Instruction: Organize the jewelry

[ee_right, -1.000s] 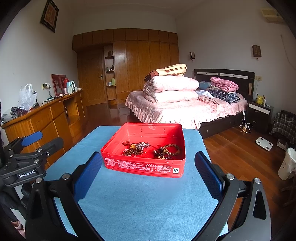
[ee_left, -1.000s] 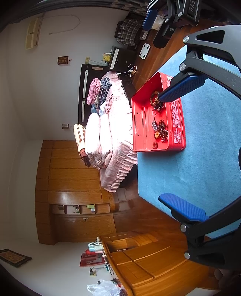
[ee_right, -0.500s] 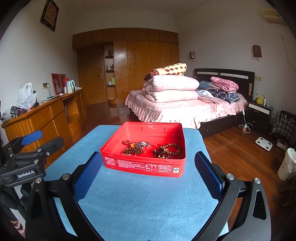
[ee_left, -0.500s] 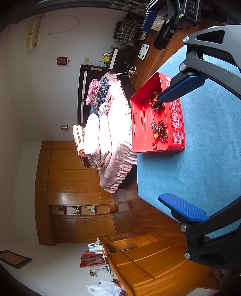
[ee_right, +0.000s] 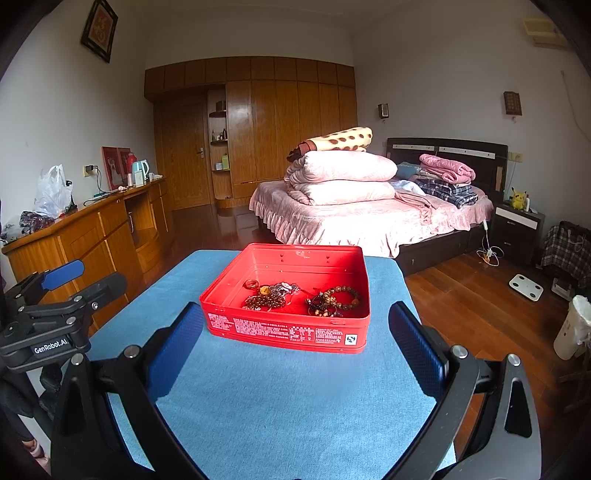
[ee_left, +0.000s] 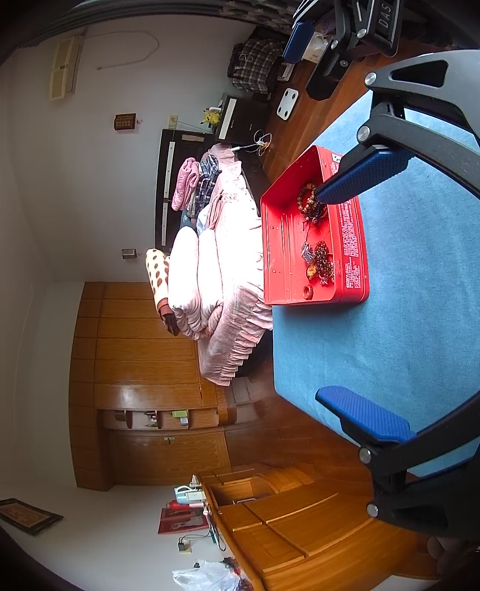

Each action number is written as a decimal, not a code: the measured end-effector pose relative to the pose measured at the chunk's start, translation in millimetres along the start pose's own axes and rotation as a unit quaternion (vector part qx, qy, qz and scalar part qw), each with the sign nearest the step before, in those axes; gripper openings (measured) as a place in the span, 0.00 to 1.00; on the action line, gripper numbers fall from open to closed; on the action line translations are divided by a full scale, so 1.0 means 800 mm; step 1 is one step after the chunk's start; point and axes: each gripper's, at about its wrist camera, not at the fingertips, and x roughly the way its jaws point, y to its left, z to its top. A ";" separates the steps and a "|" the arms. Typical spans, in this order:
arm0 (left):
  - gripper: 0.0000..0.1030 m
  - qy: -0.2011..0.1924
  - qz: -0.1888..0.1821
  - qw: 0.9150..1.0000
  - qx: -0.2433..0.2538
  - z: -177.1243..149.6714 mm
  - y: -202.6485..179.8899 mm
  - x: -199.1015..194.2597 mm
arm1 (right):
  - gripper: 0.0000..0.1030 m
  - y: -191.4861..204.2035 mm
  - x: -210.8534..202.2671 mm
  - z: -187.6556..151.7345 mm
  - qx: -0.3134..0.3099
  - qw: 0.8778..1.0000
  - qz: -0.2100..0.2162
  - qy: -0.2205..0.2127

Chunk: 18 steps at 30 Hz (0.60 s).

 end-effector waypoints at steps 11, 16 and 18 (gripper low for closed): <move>0.94 -0.004 0.001 1.000 0.000 0.002 0.001 -0.001 | 0.95 -0.001 -0.002 0.001 -0.001 1.000 0.000 -0.002; 0.94 -0.006 0.002 1.000 -0.001 0.005 0.002 -0.004 | 0.95 -0.001 -0.006 0.005 -0.001 1.000 -0.001 -0.004; 0.94 -0.007 0.003 1.000 -0.001 0.005 0.003 -0.004 | 0.95 -0.002 -0.007 0.006 0.000 1.000 -0.001 -0.005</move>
